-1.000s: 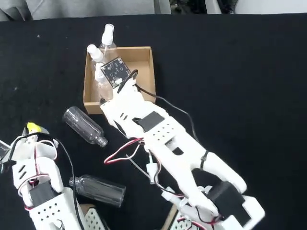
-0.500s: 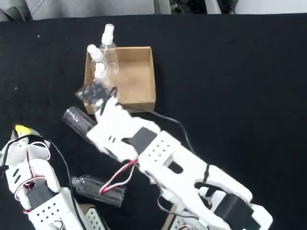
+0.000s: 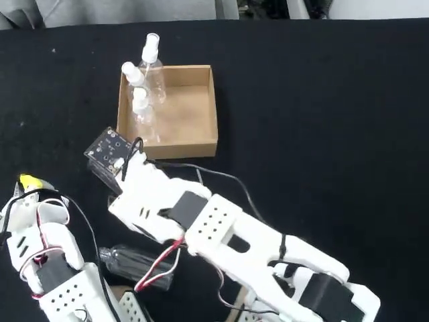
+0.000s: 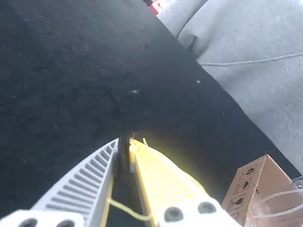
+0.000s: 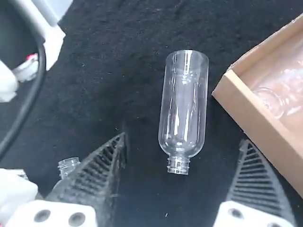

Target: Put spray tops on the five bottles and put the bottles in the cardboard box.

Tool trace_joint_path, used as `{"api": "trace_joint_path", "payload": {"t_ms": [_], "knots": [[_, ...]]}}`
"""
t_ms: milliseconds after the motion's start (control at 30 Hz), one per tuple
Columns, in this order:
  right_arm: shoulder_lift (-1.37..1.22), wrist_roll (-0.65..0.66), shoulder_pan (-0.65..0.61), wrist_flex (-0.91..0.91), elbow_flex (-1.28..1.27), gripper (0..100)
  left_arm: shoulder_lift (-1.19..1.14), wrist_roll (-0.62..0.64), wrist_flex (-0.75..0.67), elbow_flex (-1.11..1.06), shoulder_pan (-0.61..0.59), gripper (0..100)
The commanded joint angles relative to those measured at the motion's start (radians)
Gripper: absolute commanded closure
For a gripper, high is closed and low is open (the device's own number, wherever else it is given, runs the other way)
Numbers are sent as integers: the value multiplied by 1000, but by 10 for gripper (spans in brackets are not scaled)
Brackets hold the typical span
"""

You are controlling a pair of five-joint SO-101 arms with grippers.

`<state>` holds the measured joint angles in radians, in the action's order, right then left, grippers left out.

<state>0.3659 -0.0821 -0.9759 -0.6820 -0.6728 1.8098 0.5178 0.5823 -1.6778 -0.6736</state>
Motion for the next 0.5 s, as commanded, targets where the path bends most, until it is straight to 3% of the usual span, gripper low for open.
{"api": "trace_joint_path", "payload": {"t_ms": [0, 200, 467], "knots": [[-39, -6, -20, -6, 87, 688, 14, -2, -23, -22, -7, 971], [-216, -6, -17, -6, 199, 688, 14, 0, -25, -22, -13, 971], [-372, -6, -15, -8, 317, 688, 14, 0, -61, -22, -111, 971]]}}
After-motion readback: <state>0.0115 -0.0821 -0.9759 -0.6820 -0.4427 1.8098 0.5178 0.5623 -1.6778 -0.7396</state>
